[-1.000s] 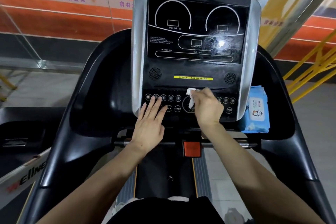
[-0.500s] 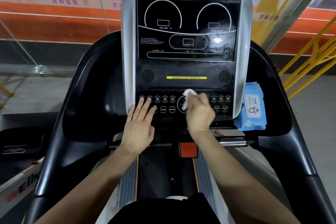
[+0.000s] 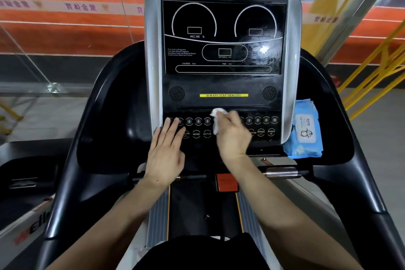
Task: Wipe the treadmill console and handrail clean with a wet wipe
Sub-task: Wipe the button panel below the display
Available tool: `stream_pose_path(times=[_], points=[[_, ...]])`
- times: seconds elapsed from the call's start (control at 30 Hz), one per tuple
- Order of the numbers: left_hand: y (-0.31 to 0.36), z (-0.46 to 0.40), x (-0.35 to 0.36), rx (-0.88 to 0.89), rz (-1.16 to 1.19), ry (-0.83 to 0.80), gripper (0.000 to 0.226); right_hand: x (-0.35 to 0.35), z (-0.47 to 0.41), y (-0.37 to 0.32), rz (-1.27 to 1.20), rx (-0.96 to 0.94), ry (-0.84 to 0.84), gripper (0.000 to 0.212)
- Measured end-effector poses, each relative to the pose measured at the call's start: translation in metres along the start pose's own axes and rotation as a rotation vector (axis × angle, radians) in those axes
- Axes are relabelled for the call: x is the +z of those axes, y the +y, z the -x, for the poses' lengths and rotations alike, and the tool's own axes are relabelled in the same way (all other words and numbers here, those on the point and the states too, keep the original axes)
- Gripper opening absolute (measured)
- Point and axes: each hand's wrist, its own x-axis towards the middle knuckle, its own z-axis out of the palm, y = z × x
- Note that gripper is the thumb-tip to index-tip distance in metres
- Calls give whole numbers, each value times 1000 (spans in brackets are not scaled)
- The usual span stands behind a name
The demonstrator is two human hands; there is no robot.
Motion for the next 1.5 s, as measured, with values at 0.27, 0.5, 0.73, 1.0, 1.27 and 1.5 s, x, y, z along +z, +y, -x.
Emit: stream_pose_path(times=[0.27,0.5,0.73,1.0,1.27,1.5], points=[[4,1,-3,-15,14,4,69,-4,-3,20,55,-65,-79,23],[-2,10,-3,-25,-18,-11,71,-2,-1,7,-26,47,-5,14],[33,-6,7,43,-6,-53,74,-11,-4,66,66,-94,-139,29],[64,-14,15,54,9,-59,76,-23,-4,102,-3,335,47,17],[96,-19,22,48,13,-81,75,-38,-13,115,73,-153,-162,23],[121,-15,33,7,27,-90,74,-44,25,189,38,50,-99,24]])
